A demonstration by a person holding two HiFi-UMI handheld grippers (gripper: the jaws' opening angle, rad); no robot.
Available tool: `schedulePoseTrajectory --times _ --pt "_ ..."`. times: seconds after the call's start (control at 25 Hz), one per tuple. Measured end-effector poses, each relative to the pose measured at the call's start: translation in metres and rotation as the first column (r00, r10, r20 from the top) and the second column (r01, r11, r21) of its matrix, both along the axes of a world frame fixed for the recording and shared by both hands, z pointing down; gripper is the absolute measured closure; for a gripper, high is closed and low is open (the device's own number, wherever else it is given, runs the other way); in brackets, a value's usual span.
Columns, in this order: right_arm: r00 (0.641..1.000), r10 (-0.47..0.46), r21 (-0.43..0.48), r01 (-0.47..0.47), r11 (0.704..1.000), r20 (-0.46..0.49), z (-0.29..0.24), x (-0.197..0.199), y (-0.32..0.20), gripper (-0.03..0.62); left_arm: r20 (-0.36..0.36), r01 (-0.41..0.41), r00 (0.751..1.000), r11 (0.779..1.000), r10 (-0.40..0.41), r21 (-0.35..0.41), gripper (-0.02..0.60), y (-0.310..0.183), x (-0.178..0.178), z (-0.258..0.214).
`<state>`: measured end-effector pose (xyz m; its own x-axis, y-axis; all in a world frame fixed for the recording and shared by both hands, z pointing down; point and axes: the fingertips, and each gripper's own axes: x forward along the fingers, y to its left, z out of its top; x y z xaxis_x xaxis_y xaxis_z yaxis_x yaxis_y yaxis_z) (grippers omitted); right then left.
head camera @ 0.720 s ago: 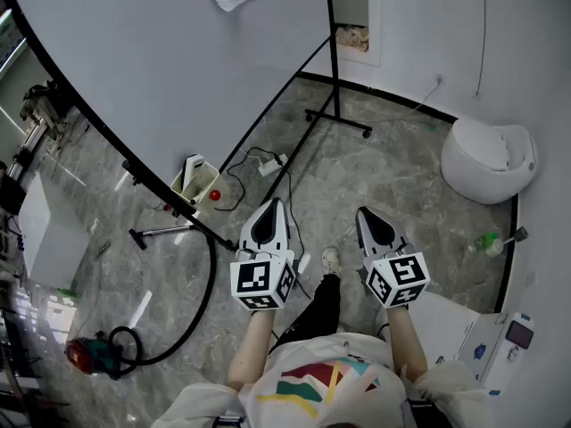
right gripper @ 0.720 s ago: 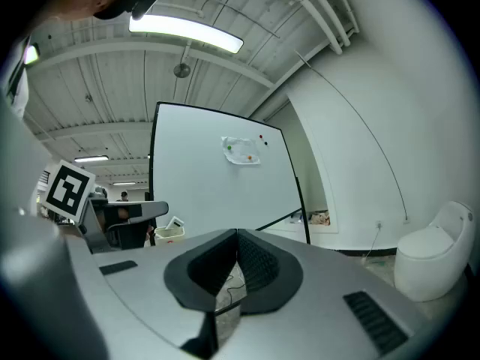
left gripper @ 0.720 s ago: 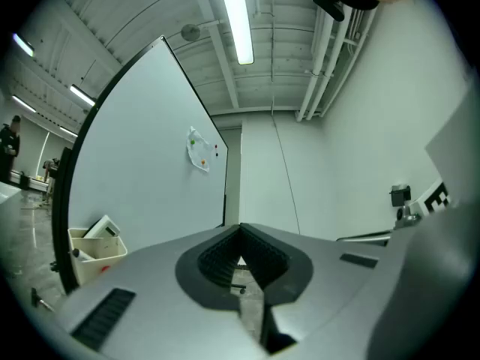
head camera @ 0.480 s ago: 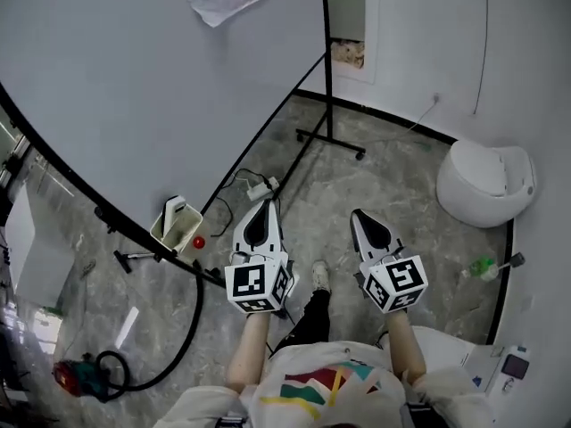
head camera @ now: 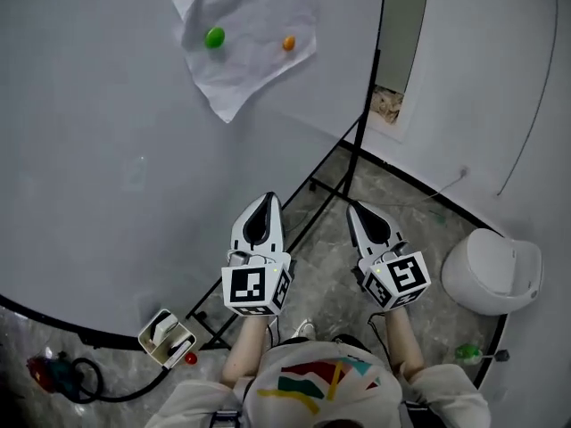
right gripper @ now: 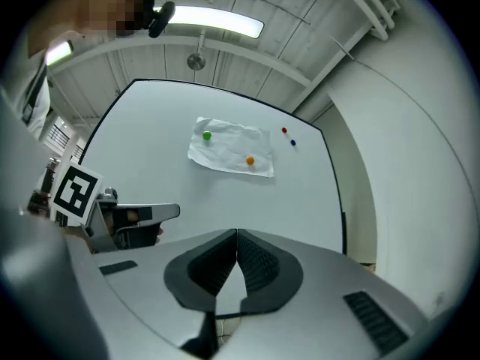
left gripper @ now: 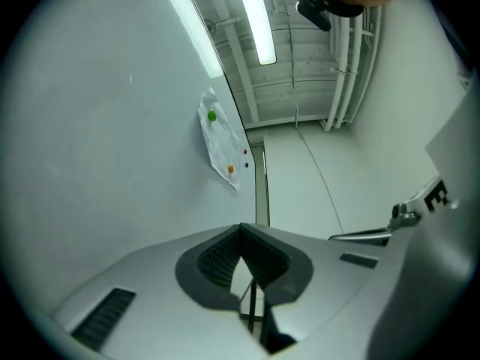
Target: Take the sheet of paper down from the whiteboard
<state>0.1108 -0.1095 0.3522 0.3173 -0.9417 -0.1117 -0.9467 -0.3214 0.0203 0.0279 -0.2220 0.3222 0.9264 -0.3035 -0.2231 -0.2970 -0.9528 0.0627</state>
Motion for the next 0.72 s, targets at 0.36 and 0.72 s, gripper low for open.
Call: schedulePoseTrajectory --times 0.36,0.72 --pt "0.95 -0.312 0.037 0.312 0.949 -0.028 -0.024 0.054 -0.109 0.582 0.006 0.216 0.976 0.976 -0.216 -0.015 0.537 -0.065 0.046 -0.002" --pt "0.762 -0.645 0.055 0.647 0.76 -0.048 -0.04 0.061 -0.148 0.582 -0.131 0.478 0.866 0.876 -0.483 -0.069 0.537 -0.079 0.026 -0.045"
